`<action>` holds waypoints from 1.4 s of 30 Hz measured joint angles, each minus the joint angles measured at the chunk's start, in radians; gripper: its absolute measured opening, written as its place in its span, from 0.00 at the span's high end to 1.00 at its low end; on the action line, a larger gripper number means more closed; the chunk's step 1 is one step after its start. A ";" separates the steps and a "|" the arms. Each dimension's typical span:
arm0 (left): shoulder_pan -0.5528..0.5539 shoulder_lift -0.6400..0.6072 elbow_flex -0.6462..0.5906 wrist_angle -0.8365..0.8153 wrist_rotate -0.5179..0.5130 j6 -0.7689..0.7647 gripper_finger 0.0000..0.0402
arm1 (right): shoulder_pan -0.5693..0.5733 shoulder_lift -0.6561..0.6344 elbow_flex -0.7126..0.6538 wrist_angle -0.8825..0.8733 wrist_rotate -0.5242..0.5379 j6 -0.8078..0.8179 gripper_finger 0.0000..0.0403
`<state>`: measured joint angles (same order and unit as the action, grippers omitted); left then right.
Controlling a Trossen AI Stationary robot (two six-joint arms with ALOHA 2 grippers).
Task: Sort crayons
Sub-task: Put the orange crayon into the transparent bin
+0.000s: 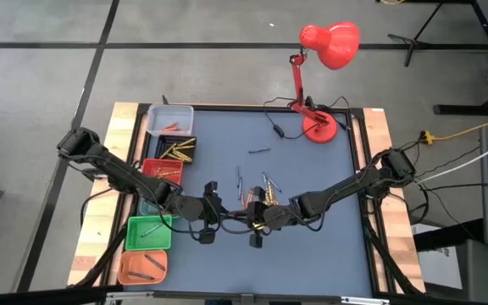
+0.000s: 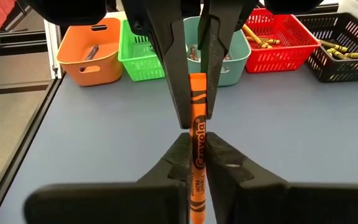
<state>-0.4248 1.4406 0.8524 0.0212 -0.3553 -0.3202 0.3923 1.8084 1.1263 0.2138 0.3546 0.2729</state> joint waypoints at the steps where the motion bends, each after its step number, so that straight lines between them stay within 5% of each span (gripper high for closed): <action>1: 0.000 0.000 0.000 0.000 0.000 0.000 0.97 | 0.000 0.000 0.000 0.000 0.000 0.001 0.90; 11: 0.005 -0.004 -0.001 -0.011 0.010 -0.009 0.97 | 0.000 -0.003 0.000 -0.051 0.000 0.002 0.62; 18: 0.059 -0.118 -0.001 -0.187 0.027 -0.045 0.97 | -0.002 -0.059 0.001 -0.326 0.001 0.058 0.58; 22: 0.128 -0.225 -0.001 -0.360 -0.049 -0.043 0.97 | 0.000 -0.066 0.001 -0.438 0.001 0.114 0.58; 33: 0.550 -0.418 -0.001 -0.790 -0.325 -0.024 0.97 | -0.001 -0.061 0.001 -0.478 -0.006 0.122 0.58; 42: 0.934 -0.371 -0.001 -0.751 -0.332 0.119 0.97 | -0.001 -0.060 0.001 -0.475 -0.005 0.122 0.58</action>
<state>0.5091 1.0701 0.8516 -0.7297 -0.6876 -0.2017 0.3916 1.7481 1.1271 -0.2615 0.3496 0.3950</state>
